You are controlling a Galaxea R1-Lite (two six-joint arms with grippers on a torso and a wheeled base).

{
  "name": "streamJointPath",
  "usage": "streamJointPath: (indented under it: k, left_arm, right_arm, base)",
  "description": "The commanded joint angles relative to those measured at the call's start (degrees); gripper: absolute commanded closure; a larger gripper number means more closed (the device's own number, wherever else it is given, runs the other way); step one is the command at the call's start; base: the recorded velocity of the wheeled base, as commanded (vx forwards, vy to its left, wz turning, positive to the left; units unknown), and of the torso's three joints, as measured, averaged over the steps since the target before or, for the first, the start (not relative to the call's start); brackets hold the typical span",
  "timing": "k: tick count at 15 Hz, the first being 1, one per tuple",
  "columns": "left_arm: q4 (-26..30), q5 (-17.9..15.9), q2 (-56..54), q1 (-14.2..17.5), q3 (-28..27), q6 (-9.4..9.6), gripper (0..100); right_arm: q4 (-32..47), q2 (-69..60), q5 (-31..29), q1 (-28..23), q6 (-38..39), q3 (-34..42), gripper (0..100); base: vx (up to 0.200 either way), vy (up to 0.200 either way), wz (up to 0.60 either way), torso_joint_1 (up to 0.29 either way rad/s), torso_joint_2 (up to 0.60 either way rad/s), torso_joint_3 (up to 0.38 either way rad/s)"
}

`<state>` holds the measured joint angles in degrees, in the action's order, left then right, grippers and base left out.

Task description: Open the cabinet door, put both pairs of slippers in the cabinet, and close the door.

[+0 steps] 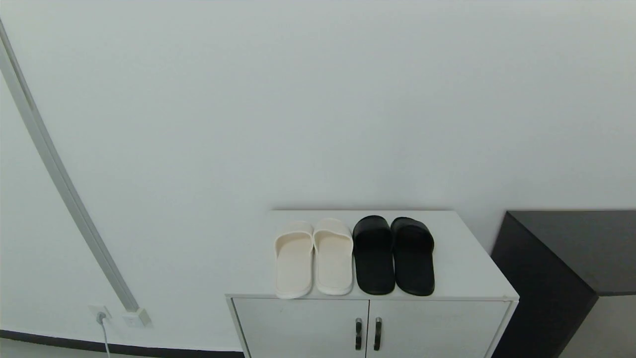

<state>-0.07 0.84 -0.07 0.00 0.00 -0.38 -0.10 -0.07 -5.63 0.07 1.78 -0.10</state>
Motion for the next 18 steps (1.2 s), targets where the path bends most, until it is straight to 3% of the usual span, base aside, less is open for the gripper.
streamJointPath:
  k: [1,3,5,8,10,13,15,17,18]
  left_arm:
    - [-0.01,-0.05,0.07,0.0,0.0,0.03,100]
    - [-0.01,-0.05,0.07,-0.09,0.0,0.03,100]
    - [-0.01,-0.05,0.07,0.0,0.0,0.03,100]
    - [-0.01,-0.05,0.07,0.0,0.0,0.03,100]
    - [-0.01,-0.05,0.07,0.0,0.0,-0.06,100]
    - [-0.01,-0.05,0.07,0.0,0.0,0.03,100]
    - [-0.01,-0.14,0.07,0.0,0.0,0.03,100]
    - [-0.01,-0.14,0.07,0.0,0.0,0.03,100]
    - [-0.01,-0.14,0.07,0.0,0.0,0.03,100]
  right_arm:
    - [-0.17,0.07,0.09,0.01,-0.81,-0.08,0]
    - [-0.87,0.07,0.71,0.01,-0.9,-0.87,0]
    - [2.38,5.52,1.06,1.51,3.05,-11.5,0]
    - [5.02,13.08,7.83,1.6,-4.5,-8.43,0]
    - [1.5,21.61,10.73,1.6,-3.54,-9.13,0]
    - [-9.92,36.9,14.6,2.48,-3.27,-9.75,0]
    - [-23.63,51.49,13.28,9.59,-0.02,-10.27,0]
    - [-28.12,58.52,7.48,16.98,3.41,-12.73,0]
    - [-29.52,62.83,1.59,24.62,7.01,-15.72,0]
  base:
    - [0.0,0.0,0.0,0.0,0.0,0.0]
    - [0.0,0.0,0.0,0.0,0.0,0.0]
    - [0.0,0.0,0.0,0.0,0.0,0.0]
    - [0.0,0.0,0.0,0.0,0.0,0.0]
    - [0.0,0.0,0.0,0.0,0.0,0.0]
    - [0.0,0.0,0.0,0.0,0.0,0.0]
    - [0.0,0.0,0.0,0.0,0.0,0.0]
    - [0.0,0.0,0.0,0.0,0.0,0.0]
    - [0.0,0.0,0.0,0.0,0.0,0.0]
